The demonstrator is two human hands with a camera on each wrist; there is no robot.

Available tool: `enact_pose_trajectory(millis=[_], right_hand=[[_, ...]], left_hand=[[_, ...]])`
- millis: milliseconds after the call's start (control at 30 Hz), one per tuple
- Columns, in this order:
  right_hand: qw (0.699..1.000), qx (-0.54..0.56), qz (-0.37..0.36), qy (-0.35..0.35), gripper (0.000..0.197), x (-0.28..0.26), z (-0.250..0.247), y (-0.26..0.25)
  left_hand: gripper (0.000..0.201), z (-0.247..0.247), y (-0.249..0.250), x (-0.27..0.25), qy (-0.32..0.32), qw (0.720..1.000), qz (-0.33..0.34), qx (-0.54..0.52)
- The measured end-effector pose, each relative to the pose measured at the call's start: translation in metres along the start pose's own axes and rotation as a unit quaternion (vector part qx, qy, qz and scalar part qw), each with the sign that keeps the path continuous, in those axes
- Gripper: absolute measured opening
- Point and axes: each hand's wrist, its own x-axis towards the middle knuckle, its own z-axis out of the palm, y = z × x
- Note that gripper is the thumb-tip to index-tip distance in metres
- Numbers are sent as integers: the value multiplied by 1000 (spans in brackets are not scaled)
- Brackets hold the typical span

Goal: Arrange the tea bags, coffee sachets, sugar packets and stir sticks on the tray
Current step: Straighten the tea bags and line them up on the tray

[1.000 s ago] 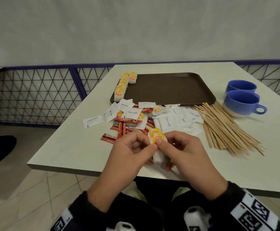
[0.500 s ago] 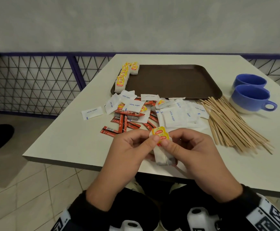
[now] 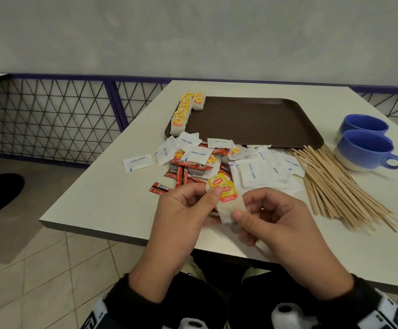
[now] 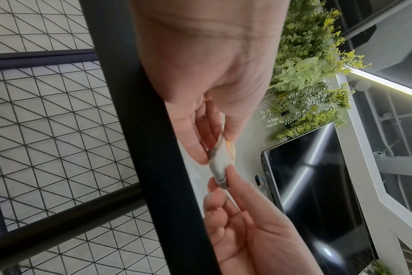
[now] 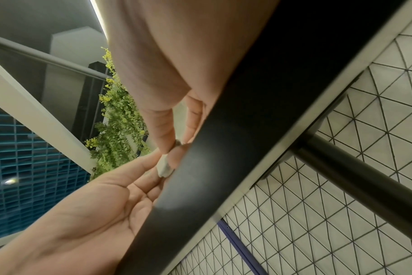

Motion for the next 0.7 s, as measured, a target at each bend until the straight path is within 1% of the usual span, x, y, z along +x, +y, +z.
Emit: enact_pose_trajectory(millis=[100,200,400,533,700], right_hand=[[1000,22,1,12,28,1,0,0],[999,30,-2,16,31,0,0,0],[999,24,-9,31,20,0,-4,1],[1000,20,-9,12,15,-1,-3,0],[1000,28,10,2,33,0,-2,-1]], left_hand=[[22,-1,1,1,-8,1000,-4,5],[23,-2,2,0,-17,1000,-11,4],[14,-4,0,2,18,1000,-21,-11],[15,-2,1,0,11,1000,-19,5],[18,-3,2,-1,2,1000,-16,1]])
